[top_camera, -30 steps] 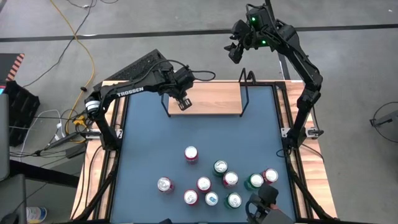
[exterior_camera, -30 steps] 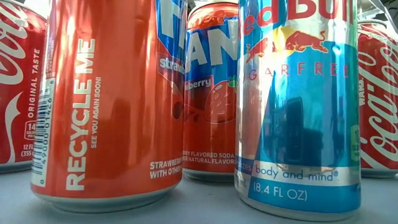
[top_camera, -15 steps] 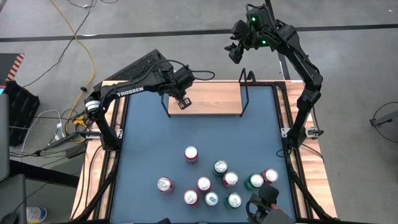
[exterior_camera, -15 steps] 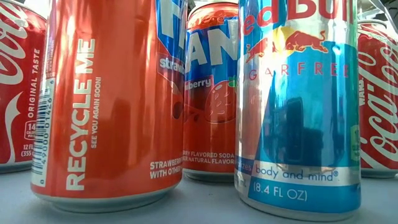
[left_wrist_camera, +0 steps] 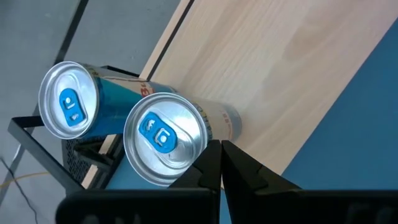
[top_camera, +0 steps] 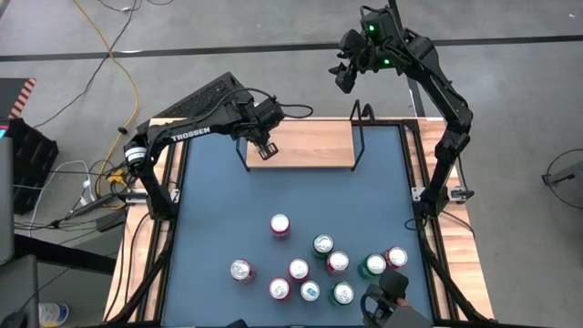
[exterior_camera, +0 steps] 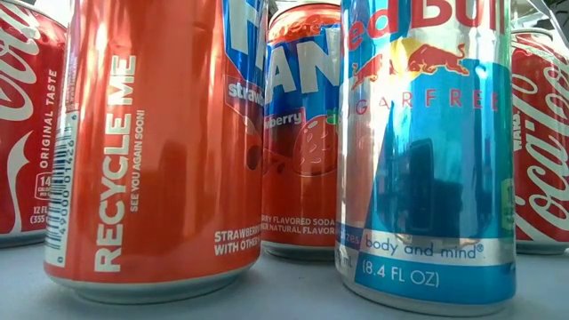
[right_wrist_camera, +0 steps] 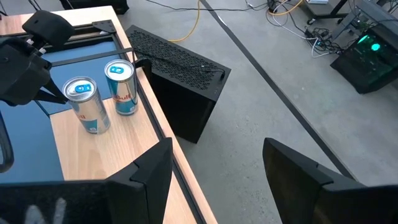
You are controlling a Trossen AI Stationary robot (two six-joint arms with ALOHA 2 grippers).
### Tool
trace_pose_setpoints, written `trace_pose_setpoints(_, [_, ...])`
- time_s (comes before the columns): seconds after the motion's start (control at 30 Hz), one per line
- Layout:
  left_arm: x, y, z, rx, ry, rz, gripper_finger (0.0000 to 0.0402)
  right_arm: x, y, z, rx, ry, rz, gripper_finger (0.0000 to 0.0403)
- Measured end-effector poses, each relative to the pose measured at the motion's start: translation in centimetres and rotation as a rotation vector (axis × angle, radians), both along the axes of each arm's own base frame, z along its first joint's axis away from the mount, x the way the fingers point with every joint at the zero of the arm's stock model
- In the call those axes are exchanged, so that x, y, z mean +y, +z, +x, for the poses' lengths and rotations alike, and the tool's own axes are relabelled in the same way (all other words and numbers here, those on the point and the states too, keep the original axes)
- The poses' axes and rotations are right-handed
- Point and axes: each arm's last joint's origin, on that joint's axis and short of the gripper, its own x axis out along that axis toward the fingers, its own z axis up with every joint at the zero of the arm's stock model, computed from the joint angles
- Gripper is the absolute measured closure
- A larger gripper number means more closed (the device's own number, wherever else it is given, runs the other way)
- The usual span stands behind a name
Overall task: Place canned beverage on shelf
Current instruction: Put the left blue soda can on the shelf aligned with the other blue soda can
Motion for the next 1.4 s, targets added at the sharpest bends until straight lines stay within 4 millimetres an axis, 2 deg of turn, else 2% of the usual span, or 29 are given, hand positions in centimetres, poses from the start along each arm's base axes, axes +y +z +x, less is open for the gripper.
trace_pose_setpoints(0.23, [-0.2, 0.1, 0.2, -0.044, -0.005, -0.042, 0.0401, 0.0, 0.0, 0.0, 0.000, 0.000, 0.000, 0.0168])
trace_pose_setpoints(0.5, [-1.2, 0.5, 1.5, -0.128, -0.106, -0.046, 0.0401, 0.0, 0.0, 0.0, 0.000, 0.000, 0.000, 0.0168])
trace_pose_setpoints(1.07, [0.1, -4.4, 3.5, 0.039, -0.118, -0.060, 0.0401, 0.0, 0.0, 0.0, 0.000, 0.000, 0.000, 0.0168])
trace_pose_setpoints(1.4, [0.8, -4.8, 3.4, 0.067, -0.088, -0.021, 0.0401, 0.0, 0.0, 0.0, 0.000, -0.001, 0.000, 0.0168])
